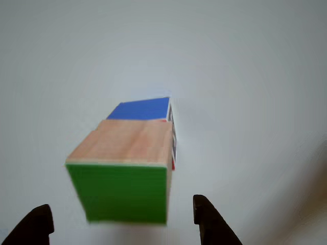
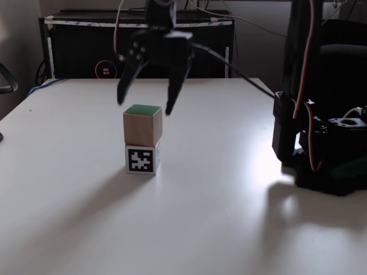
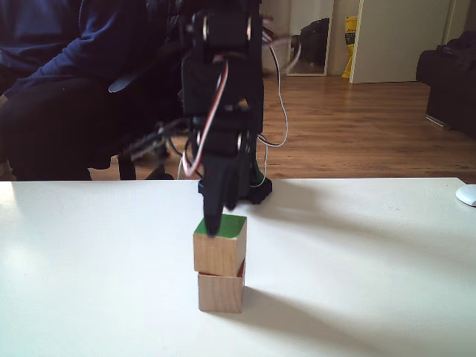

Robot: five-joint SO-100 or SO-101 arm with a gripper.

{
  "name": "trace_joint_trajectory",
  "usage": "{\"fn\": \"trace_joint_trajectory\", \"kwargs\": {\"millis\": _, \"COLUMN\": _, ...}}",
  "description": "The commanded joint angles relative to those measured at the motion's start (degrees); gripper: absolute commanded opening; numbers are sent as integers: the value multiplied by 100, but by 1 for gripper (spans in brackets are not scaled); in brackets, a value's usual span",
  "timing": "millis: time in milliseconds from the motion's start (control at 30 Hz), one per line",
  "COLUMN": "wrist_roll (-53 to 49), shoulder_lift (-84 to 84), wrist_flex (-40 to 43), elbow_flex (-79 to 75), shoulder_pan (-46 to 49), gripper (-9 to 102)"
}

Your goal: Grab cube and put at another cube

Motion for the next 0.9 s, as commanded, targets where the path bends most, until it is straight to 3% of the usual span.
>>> {"fn": "trace_joint_trajectory", "kwargs": {"millis": 0, "wrist_roll": 35, "shoulder_lift": 1002, "wrist_flex": 387, "elbow_flex": -255, "shoulder_pan": -149, "gripper": 43}}
{"fn": "trace_joint_trajectory", "kwargs": {"millis": 133, "wrist_roll": -264, "shoulder_lift": 3006, "wrist_flex": 562, "elbow_flex": 457, "shoulder_pan": -448, "gripper": 44}}
{"fn": "trace_joint_trajectory", "kwargs": {"millis": 333, "wrist_roll": -976, "shoulder_lift": 7189, "wrist_flex": -650, "elbow_flex": 2936, "shoulder_pan": -299, "gripper": 45}}
{"fn": "trace_joint_trajectory", "kwargs": {"millis": 567, "wrist_roll": -1450, "shoulder_lift": 8701, "wrist_flex": -1626, "elbow_flex": 5827, "shoulder_pan": 114, "gripper": 46}}
{"fn": "trace_joint_trajectory", "kwargs": {"millis": 633, "wrist_roll": -1591, "shoulder_lift": 9527, "wrist_flex": -1529, "elbow_flex": 6574, "shoulder_pan": 53, "gripper": 46}}
{"fn": "trace_joint_trajectory", "kwargs": {"millis": 767, "wrist_roll": -1591, "shoulder_lift": 9659, "wrist_flex": -1468, "elbow_flex": 7075, "shoulder_pan": 53, "gripper": 44}}
{"fn": "trace_joint_trajectory", "kwargs": {"millis": 833, "wrist_roll": -1731, "shoulder_lift": 9659, "wrist_flex": -1573, "elbow_flex": 7295, "shoulder_pan": 44, "gripper": 37}}
{"fn": "trace_joint_trajectory", "kwargs": {"millis": 867, "wrist_roll": -1819, "shoulder_lift": 9659, "wrist_flex": -1644, "elbow_flex": 7444, "shoulder_pan": 0, "gripper": 27}}
